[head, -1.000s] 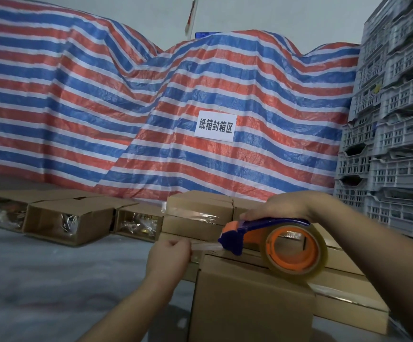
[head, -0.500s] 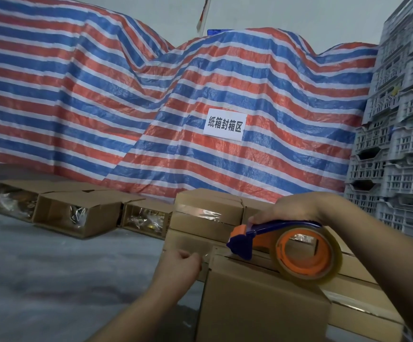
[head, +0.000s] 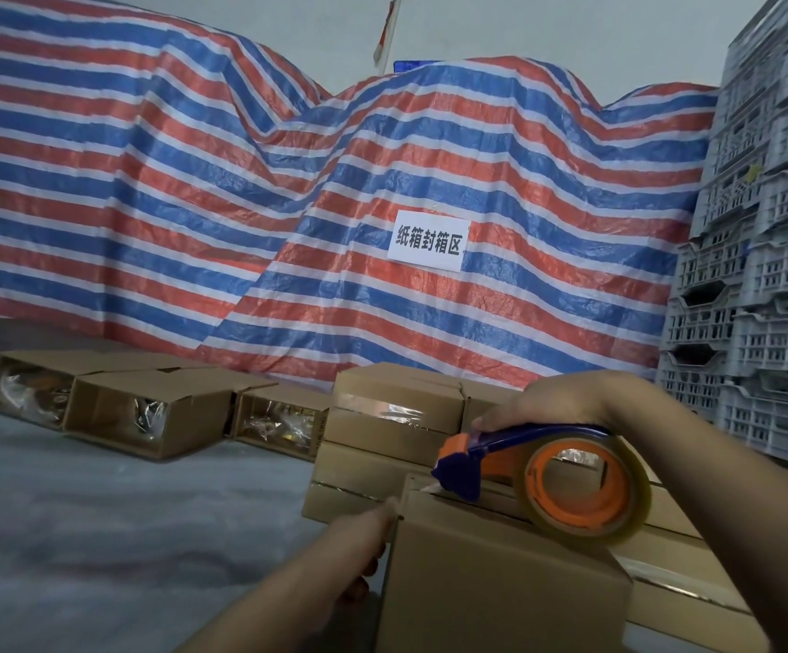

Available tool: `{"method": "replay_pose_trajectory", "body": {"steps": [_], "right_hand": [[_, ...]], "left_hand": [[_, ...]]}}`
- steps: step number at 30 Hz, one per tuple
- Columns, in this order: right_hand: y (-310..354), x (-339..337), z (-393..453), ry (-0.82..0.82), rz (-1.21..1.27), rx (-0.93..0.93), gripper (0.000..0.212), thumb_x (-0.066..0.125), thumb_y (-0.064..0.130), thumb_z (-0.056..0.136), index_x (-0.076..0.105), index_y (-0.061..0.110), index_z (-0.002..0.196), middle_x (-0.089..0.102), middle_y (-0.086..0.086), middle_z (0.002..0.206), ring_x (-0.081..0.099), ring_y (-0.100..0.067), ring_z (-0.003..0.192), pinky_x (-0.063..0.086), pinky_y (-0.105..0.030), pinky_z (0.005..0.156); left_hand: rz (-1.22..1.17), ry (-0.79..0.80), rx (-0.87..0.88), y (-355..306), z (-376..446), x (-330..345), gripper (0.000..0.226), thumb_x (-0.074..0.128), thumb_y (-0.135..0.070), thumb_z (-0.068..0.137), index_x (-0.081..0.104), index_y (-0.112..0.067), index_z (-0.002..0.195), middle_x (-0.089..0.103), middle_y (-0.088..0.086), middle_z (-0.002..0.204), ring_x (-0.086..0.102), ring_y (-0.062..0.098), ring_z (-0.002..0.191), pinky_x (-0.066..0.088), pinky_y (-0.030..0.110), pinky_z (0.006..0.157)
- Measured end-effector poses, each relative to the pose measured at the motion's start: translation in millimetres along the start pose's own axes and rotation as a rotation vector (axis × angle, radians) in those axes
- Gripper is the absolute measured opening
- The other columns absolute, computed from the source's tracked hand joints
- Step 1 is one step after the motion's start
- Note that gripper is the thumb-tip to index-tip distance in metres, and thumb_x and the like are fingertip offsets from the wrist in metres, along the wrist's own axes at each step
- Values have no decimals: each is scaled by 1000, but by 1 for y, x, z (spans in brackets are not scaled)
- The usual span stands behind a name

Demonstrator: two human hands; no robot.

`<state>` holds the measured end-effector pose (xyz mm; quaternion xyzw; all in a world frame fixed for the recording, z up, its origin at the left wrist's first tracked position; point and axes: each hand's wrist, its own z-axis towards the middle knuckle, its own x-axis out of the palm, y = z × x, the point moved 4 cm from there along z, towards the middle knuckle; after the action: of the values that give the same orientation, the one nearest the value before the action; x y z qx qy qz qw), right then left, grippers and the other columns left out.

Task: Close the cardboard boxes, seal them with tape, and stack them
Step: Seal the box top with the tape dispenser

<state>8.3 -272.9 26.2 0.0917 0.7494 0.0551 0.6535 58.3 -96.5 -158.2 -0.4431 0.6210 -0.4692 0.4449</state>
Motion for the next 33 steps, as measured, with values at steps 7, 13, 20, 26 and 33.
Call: {"method": "replay_pose_trajectory", "body": {"steps": [7,13,20,26,33], "right_hand": [[1,1,4,13,-46,-8,36,42,64,98,61,33,99,69,17,63,64,3,58,46,-12,59],[0,0,5,-7,-43,38,42,41,65,98,62,29,103,70,14,65,66,1,59,48,-14,60],[3,-6,-4,11,-123,110,51,47,68,93,65,20,95,67,10,59,61,-4,49,49,-13,50],[-31,-22,-31,-10,-151,193,57,49,74,89,66,20,99,68,9,64,63,-8,56,51,-20,62],[-76,-12,-47,3,-134,227,57,55,69,87,68,18,108,76,-5,95,69,-13,78,57,-33,87]], "left_hand": [[55,-130,361,-39,-5,-29,37,39,-47,102,57,-20,84,60,6,84,60,18,82,49,35,75],[277,59,304,-45,-2,-1,33,45,-57,97,57,-27,93,50,-5,76,44,10,67,35,24,56],[293,50,275,-42,2,-3,35,48,-54,96,59,-22,104,43,-3,69,36,10,59,32,23,52],[234,89,256,-40,4,-4,28,52,-48,95,59,-21,91,41,-4,65,34,10,55,29,22,49],[208,107,231,-38,7,-1,29,53,-50,95,60,-22,90,43,-5,63,35,10,53,32,19,45]]}}
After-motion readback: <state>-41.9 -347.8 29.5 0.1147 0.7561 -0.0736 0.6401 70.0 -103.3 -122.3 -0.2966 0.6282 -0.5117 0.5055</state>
